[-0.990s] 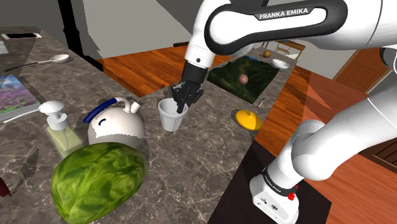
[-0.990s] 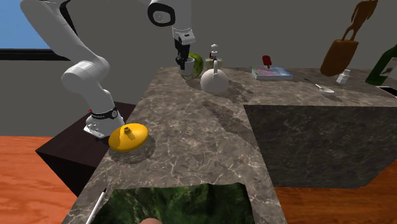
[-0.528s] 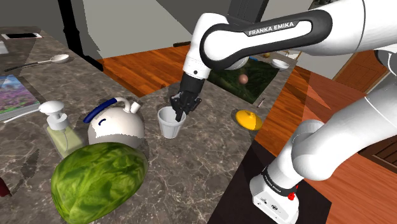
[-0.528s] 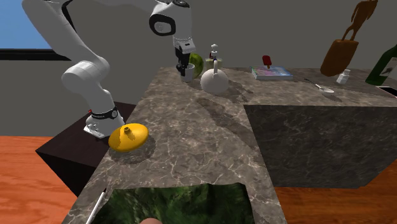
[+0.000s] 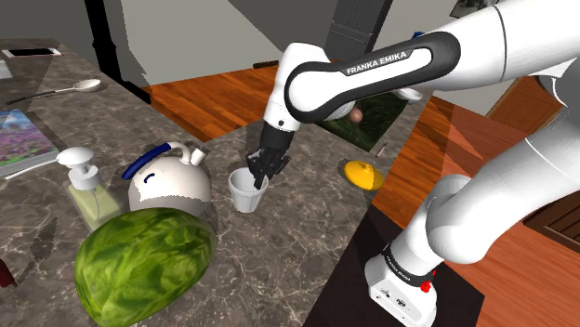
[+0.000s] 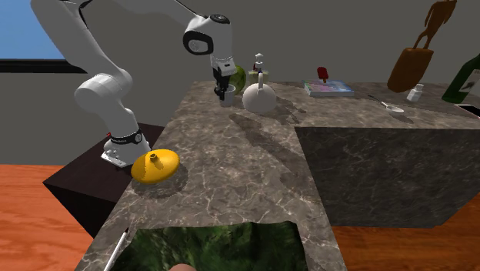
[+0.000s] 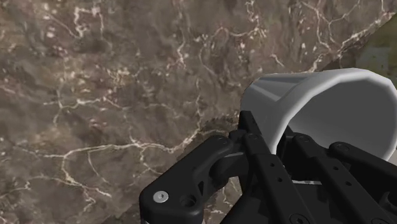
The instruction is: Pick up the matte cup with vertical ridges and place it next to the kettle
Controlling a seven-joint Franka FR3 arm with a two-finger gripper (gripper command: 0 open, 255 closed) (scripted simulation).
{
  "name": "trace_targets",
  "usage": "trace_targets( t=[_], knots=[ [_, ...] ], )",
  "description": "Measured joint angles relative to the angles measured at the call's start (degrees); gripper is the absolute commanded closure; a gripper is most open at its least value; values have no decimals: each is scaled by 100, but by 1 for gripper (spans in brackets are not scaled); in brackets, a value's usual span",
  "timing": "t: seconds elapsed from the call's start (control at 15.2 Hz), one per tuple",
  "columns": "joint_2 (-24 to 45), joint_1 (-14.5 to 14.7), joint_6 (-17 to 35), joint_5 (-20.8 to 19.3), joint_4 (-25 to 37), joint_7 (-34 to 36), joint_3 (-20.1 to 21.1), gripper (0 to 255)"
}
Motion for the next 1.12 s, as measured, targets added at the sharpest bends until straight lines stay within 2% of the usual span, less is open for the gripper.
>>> trace_targets(
  t=[0.33, 0.73, 0.79, 1.12],
  knots=[
    [213, 23, 397, 81, -196, -121, 27, 255],
    [258, 29, 462, 92, -212, -132, 36, 255],
    [259, 29, 462, 92, -212, -132, 36, 0],
    [259, 29, 463, 92, -212, -132, 36, 0]
  ],
)
